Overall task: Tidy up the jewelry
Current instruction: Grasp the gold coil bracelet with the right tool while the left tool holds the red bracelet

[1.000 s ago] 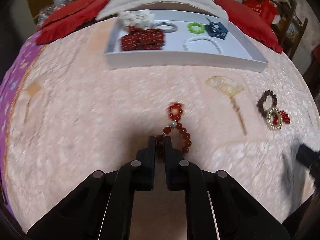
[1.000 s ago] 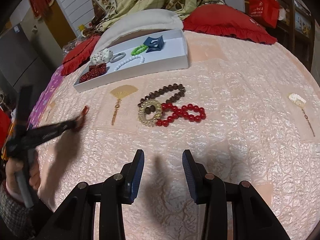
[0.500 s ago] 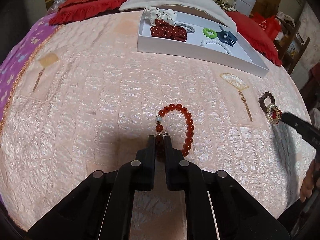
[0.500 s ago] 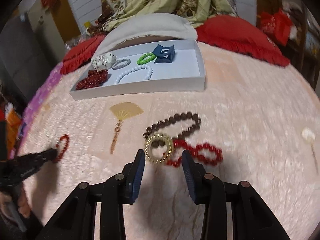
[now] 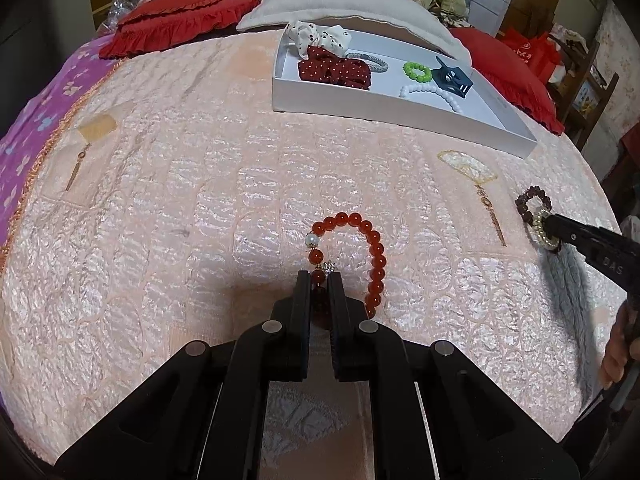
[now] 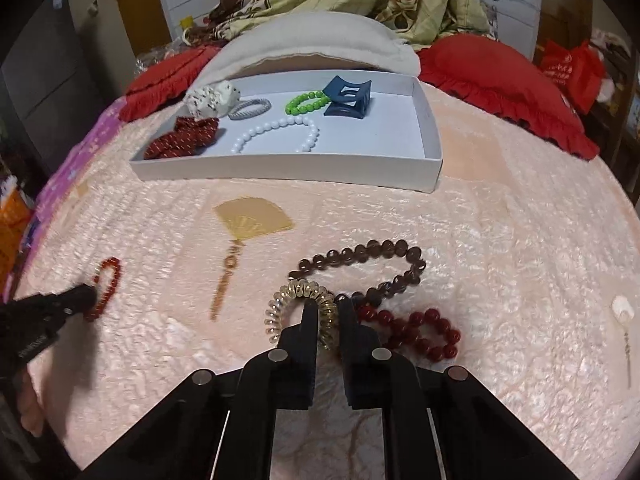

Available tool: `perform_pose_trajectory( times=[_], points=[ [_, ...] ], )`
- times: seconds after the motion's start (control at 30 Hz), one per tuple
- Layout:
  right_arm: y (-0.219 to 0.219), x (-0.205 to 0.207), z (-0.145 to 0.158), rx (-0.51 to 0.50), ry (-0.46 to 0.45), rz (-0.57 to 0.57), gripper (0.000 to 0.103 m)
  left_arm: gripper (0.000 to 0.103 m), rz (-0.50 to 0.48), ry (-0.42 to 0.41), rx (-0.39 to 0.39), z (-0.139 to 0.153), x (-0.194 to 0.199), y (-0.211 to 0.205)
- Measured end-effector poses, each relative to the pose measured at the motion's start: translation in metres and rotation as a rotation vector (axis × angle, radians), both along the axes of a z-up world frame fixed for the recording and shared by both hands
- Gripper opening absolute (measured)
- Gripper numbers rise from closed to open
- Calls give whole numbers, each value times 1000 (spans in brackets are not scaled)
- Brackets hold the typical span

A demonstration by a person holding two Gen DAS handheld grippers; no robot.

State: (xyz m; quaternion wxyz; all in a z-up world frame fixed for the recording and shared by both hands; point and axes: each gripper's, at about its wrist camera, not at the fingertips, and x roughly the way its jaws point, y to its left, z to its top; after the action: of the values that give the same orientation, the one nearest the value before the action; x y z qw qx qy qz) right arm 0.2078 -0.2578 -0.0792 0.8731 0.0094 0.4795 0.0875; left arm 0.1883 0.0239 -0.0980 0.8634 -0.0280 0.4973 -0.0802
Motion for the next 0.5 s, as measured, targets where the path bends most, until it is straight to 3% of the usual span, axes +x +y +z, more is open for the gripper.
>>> perform_pose_trajectory(
  times=[0.2, 0.5],
  points=[
    [-5, -25, 28, 67, -48, -27, 9, 6, 20, -27, -27, 19, -9, 9],
    [-6, -54, 59, 121, -102, -38, 9, 6, 26, -140, -65, 77, -38, 26]
  ],
)
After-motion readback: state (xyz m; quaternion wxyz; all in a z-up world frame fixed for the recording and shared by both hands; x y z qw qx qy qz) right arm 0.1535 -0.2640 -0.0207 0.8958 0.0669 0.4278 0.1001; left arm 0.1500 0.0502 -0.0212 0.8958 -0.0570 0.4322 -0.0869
